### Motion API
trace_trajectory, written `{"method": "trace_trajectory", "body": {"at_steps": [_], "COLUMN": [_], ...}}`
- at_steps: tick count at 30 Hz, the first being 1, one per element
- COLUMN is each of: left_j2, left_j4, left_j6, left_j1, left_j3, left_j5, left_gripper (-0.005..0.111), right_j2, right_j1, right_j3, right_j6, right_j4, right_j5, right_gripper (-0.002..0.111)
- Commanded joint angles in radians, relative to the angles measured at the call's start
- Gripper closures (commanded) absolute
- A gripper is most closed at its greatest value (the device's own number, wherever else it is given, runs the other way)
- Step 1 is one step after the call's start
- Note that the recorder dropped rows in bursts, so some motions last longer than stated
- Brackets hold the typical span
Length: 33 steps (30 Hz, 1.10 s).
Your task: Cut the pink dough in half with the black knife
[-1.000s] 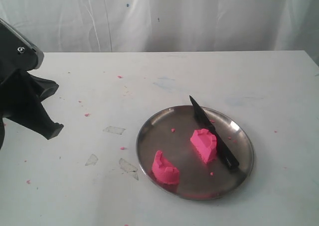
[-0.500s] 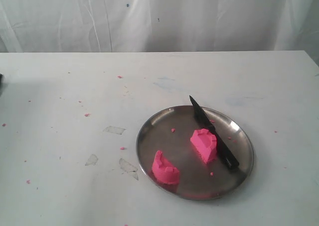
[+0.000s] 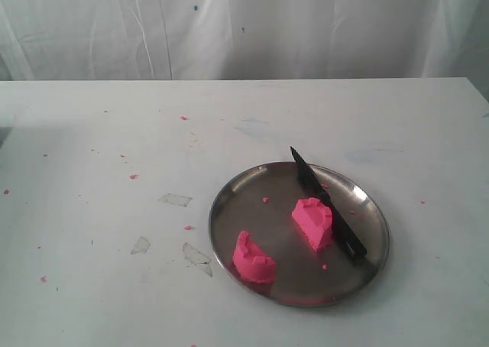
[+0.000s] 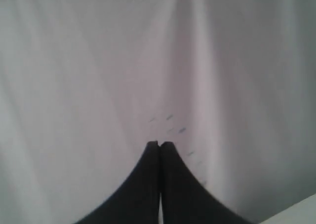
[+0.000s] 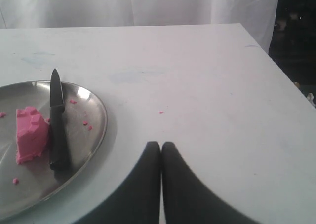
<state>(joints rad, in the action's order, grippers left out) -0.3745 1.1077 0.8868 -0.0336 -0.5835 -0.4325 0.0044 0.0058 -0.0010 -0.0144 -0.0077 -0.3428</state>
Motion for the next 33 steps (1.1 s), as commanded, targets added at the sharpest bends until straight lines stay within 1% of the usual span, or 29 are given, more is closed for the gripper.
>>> {"method": "trace_trajectory", "body": {"at_steps": [1,2,4,5,7,8,10,11,13,14,15,17,19,23,33], "left_j2": [0.044,0.064,0.095,0.116,0.158,0.189,0.231,0.263,0.311,0.337,0.357,0.375,0.375,0.375,0.375], "left_j4": [-0.100,-0.168,-0.281,-0.372,-0.515,-0.594,-0.713,-0.790,-0.883,-0.927,-0.954,-1.024,-1.026,-1.028,-1.024], "left_j6": [-0.040,-0.102,-0.199,-0.263,-0.338,-0.381,-0.389,-0.389,-0.391,-0.398,-0.405,-0.489,-0.584,-0.666,-0.670], "left_j1": [-0.001,-0.001,-0.001,-0.001,-0.001,-0.001,-0.001,-0.001,-0.001,-0.001,-0.001,-0.001,-0.001,-0.001,-0.023], "left_j3": [0.122,0.169,0.267,0.337,0.425,0.481,0.535,0.564,0.584,0.584,0.584,0.584,0.584,0.584,0.584], "left_j5": [-0.408,-0.470,-0.516,-0.507,-0.416,-0.292,-0.067,0.113,0.353,0.454,0.519,0.715,0.741,0.730,0.713], "left_gripper": [0.107,0.107,0.107,0.107,0.107,0.107,0.107,0.107,0.107,0.107,0.107,0.107,0.107,0.107,0.107], "right_j2": [-0.004,-0.004,-0.004,-0.004,-0.004,-0.004,-0.004,-0.004,-0.004,-0.004,-0.004,-0.004,-0.004,-0.004,-0.004], "right_j1": [-0.005,-0.005,-0.005,-0.005,-0.005,-0.005,-0.005,-0.005,-0.005,-0.005,-0.005,-0.005,-0.005,-0.005,-0.005], "right_j3": [0.001,0.001,0.001,0.001,0.001,0.001,0.001,0.001,0.001,0.001,0.001,0.001,0.001,0.001,0.001], "right_j6": [-0.001,-0.001,-0.001,-0.001,-0.001,-0.001,-0.001,-0.001,-0.001,-0.001,-0.001,-0.001,-0.001,-0.001,-0.001], "right_j4": [-0.008,-0.008,-0.008,-0.008,-0.008,-0.008,-0.008,-0.008,-0.008,-0.008,-0.008,-0.008,-0.008,-0.008,-0.008], "right_j5": [0.000,0.000,0.000,0.000,0.000,0.000,0.000,0.000,0.000,0.000,0.000,0.000,0.000,0.000,0.000], "right_gripper": [0.108,0.108,0.108,0.108,0.108,0.108,0.108,0.108,0.108,0.108,0.108,0.108,0.108,0.108,0.108]}}
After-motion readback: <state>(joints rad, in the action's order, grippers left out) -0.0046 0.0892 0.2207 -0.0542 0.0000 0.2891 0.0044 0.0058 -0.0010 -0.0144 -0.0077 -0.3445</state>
